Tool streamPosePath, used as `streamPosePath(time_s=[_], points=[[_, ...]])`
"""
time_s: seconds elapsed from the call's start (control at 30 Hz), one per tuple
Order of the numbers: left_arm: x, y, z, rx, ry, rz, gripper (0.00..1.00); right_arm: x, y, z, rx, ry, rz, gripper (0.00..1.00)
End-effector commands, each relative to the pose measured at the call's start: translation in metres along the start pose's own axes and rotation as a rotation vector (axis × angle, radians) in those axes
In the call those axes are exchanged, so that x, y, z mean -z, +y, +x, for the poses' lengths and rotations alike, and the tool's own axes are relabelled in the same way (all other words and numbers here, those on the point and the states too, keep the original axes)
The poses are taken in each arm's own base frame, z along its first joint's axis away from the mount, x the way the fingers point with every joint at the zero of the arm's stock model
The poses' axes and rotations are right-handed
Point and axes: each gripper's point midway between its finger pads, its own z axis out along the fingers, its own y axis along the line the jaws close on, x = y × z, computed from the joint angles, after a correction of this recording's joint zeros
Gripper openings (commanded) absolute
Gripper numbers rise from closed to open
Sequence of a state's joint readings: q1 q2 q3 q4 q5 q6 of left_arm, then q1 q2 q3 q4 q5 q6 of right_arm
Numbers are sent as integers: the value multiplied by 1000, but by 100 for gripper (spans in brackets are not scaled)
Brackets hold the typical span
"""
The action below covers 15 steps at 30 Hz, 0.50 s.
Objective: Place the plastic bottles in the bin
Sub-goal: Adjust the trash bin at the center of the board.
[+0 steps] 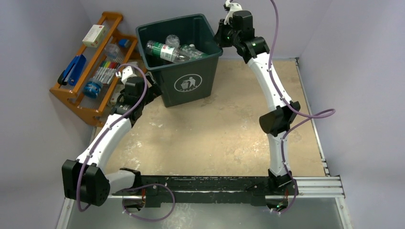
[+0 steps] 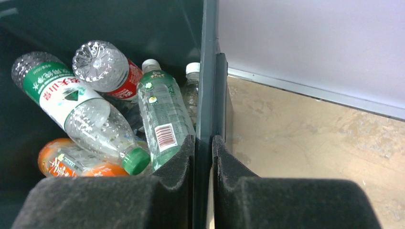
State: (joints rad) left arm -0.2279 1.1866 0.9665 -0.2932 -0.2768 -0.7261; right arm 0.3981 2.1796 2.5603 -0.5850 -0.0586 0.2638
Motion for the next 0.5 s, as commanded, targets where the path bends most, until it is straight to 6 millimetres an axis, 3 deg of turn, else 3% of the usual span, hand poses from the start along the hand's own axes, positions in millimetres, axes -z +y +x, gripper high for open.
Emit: streamPosePath(time_s=[0.0,0.47], points=[[-12,-6,-13,36,-44,2,99,39,-7,-6,19,34,36,5],[-36,-52,-14,34,17,156,99,88,-19,-47,23,-57,94,4]])
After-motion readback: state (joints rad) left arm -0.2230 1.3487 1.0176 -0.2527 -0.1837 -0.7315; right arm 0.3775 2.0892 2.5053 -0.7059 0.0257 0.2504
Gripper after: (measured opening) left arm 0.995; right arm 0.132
